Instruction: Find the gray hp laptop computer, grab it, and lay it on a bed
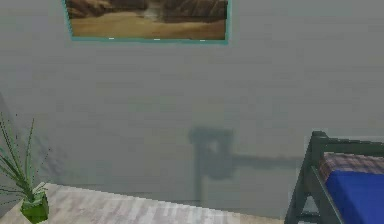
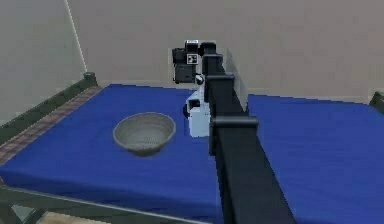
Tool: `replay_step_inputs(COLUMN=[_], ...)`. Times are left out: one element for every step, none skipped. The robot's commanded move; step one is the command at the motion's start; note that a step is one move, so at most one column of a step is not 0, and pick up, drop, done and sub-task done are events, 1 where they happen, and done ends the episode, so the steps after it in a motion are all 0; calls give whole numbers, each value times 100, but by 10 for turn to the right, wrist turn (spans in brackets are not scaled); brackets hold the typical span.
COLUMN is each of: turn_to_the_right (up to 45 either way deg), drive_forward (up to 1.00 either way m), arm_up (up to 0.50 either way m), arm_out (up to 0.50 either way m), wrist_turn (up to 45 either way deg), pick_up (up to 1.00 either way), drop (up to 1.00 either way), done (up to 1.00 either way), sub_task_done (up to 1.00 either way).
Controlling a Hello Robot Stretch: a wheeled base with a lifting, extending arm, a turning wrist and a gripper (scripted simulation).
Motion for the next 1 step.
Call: replay_step_inputs(turn_to_the_right=[0], drive_forward=[0], arm_up=[0], arm_out=[-8], wrist_turn=[0], pick_up=[0], drop=[0], done=[0], sub_task_done=[0])
